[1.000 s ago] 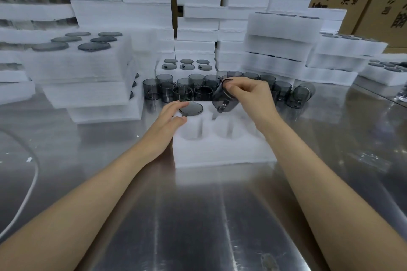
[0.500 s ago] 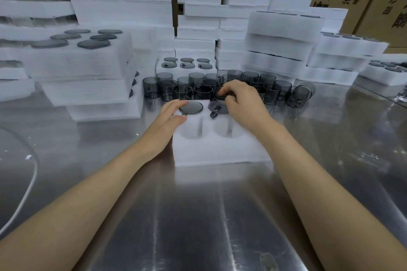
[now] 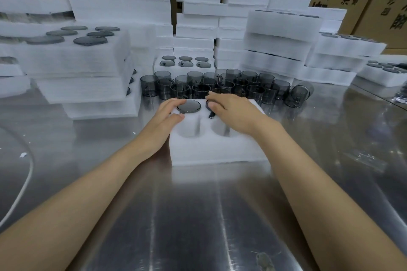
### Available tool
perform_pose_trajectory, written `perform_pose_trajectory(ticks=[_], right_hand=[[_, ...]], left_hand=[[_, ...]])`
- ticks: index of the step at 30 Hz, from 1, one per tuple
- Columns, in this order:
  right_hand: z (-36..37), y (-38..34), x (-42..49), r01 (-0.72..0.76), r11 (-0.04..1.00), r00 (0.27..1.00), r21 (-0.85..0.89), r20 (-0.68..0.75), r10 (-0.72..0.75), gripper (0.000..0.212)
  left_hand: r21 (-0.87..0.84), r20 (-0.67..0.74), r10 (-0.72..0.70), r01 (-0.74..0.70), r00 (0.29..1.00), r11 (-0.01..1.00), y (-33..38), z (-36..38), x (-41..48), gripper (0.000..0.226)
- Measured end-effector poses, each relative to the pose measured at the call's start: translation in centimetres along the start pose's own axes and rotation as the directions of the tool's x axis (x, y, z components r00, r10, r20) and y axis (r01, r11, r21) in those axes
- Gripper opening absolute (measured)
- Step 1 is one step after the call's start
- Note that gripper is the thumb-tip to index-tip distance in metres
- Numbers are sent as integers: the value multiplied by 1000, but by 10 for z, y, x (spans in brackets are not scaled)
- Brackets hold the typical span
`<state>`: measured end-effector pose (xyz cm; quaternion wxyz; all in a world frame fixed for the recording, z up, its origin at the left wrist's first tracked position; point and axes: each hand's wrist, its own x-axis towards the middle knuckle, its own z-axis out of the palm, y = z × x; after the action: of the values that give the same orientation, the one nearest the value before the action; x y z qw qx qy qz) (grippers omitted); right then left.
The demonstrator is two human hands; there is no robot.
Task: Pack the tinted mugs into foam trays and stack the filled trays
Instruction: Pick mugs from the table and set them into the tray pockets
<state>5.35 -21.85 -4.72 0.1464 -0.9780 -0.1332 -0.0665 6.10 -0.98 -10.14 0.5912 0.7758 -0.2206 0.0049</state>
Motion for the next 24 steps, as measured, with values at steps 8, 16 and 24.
perform_pose_trajectory(ticks=[8, 16, 24], right_hand=[[8, 2, 8, -61, 997, 992, 55, 116, 54, 45], [-22, 57, -1, -93, 735, 727, 671, -459, 511, 34], [14, 110, -14, -135, 870, 747, 474, -528, 404, 43]], left_hand=[[19, 2, -15, 15, 1000, 1000, 1, 0, -1, 38], [36, 13, -20, 20, 1000, 999, 2, -2, -2, 36], [26, -5, -33, 33, 999, 999, 4, -1, -2, 38]])
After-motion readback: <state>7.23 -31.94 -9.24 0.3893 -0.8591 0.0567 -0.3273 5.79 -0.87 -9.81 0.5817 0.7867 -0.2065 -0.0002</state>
